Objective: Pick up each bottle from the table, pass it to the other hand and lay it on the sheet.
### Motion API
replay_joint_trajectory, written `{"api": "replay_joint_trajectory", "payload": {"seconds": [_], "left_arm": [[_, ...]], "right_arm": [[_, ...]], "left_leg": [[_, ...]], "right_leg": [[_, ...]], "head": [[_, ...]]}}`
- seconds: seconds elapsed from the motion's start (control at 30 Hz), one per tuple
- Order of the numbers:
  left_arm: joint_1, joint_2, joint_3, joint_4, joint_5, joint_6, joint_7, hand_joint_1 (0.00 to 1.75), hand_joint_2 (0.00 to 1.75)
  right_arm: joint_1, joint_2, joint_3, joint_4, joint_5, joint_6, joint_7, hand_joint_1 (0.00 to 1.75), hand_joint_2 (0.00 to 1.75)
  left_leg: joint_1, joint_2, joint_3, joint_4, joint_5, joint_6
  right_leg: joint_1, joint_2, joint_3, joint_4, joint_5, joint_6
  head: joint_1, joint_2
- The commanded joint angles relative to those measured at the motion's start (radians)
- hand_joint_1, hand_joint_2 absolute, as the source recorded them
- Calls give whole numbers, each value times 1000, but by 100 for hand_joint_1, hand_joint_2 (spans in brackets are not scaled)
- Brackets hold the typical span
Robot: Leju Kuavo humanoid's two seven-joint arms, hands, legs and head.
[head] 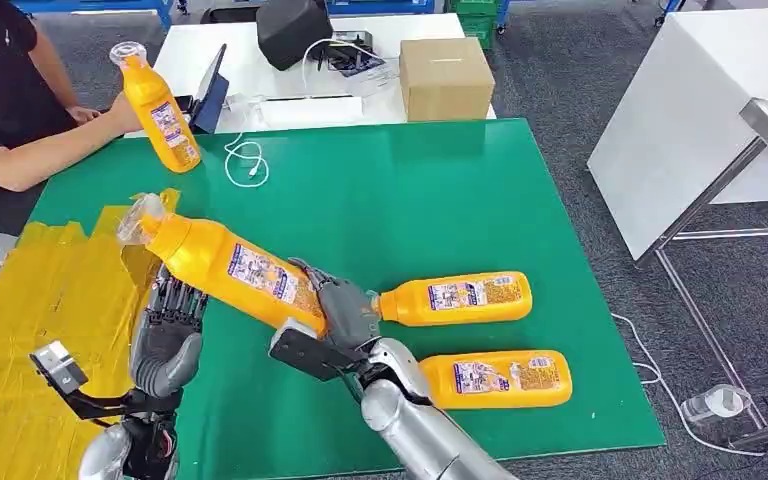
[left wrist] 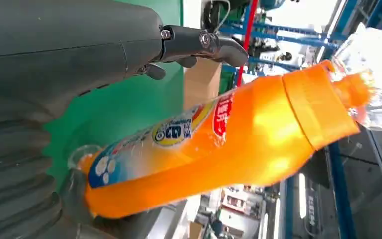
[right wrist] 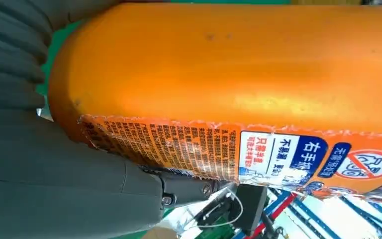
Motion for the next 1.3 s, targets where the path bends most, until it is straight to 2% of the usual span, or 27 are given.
{"api": "replay_joint_trajectory", "payload": {"seconds": [0.03,0.17,0.27,0.43,0.7,0.73,0.77,1.07,1.3], "left_arm": [[-30,38,-8,76,-17,17,-10,0,175],[-31,37,15,86,-4,16,-10,0,175],[-28,34,27,83,-3,13,-9,0,175],[-46,21,36,99,20,8,13,0,175],[-51,24,34,105,23,7,15,0,175],[-53,22,36,104,27,8,15,12,175],[-54,19,38,104,32,10,16,175,175],[-48,17,47,93,49,-5,6,175,175],[-45,24,50,87,44,-26,-5,175,175]], "right_arm": [[-19,-2,57,57,9,-1,-5,175,175],[-8,9,81,61,18,16,-5,175,175],[3,13,154,64,16,38,7,175,175],[-10,13,413,74,-56,7,89,175,175],[-28,13,445,92,-83,9,92,175,175],[-31,13,453,100,-90,9,95,175,175],[-35,13,465,106,-103,1,96,175,175],[-46,13,463,134,-145,-20,93,175,175],[-48,13,417,131,-112,-28,79,175,175]], "left_leg": [[1,0,2,-1,0,0],[1,0,2,-1,0,0],[1,1,1,-1,0,0],[1,2,2,-1,0,0],[0,-1,1,-1,0,0],[1,0,2,-1,0,0],[1,0,1,-1,0,0],[0,-1,0,-1,0,0],[0,-1,0,-1,0,0]], "right_leg": [[2,-1,3,-2,0,-2],[1,0,3,-2,0,-2],[1,1,1,-1,0,-1],[1,2,2,-2,0,-2],[1,-1,1,-1,0,-1],[1,0,2,-2,0,-2],[1,-1,2,-2,0,-1],[1,-1,1,-1,0,-1],[0,-1,0,-1,0,-1]], "head": [[0,0],[0,0],[0,0],[0,0],[1,0],[1,0],[1,0],[1,0],[1,0]]}}
